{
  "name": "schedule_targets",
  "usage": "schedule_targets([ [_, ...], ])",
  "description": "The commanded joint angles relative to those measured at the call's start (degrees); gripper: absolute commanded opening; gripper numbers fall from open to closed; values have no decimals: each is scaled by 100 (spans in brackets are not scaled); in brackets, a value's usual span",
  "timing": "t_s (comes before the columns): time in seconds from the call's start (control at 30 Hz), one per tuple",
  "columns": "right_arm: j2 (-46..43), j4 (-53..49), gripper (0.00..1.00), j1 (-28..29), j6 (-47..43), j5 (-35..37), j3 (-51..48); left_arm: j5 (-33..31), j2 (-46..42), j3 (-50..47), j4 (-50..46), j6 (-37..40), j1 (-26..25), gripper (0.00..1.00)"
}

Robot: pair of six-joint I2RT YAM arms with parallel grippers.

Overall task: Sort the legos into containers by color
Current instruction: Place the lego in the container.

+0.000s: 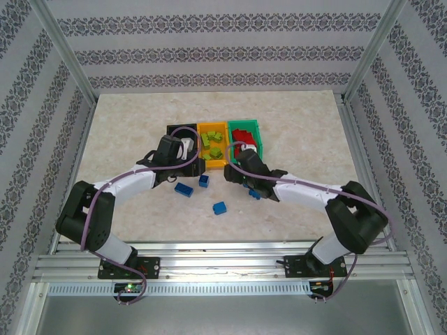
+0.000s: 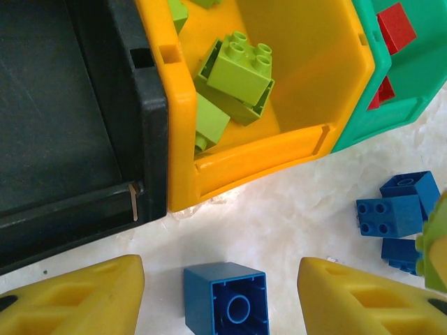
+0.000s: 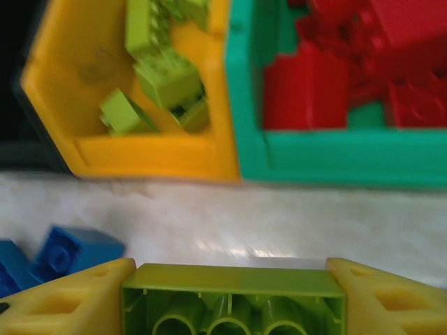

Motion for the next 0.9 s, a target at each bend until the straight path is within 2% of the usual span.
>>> schedule_targets([
  [0.0, 357, 360, 62, -126, -306, -374, 596, 129, -206, -121, -108, -77, 85, 60],
  [0.33, 1691, -131, 65, -762, -476, -1027, 2529, 313, -359, -403, -33, -229, 86, 60],
  [0.5, 2159, -460, 72, -942, -429, -1415, 3322, 385, -456, -519, 29, -341, 84, 60],
  [0.63, 2137, -525, 75, -957, -475, -1475, 3318, 507, -443, -520, 6, -315, 85, 60],
  [0.87, 1594, -209, 76, -956, -458, -1520, 2495, 747, -148, -433, 159, -325, 84, 61],
])
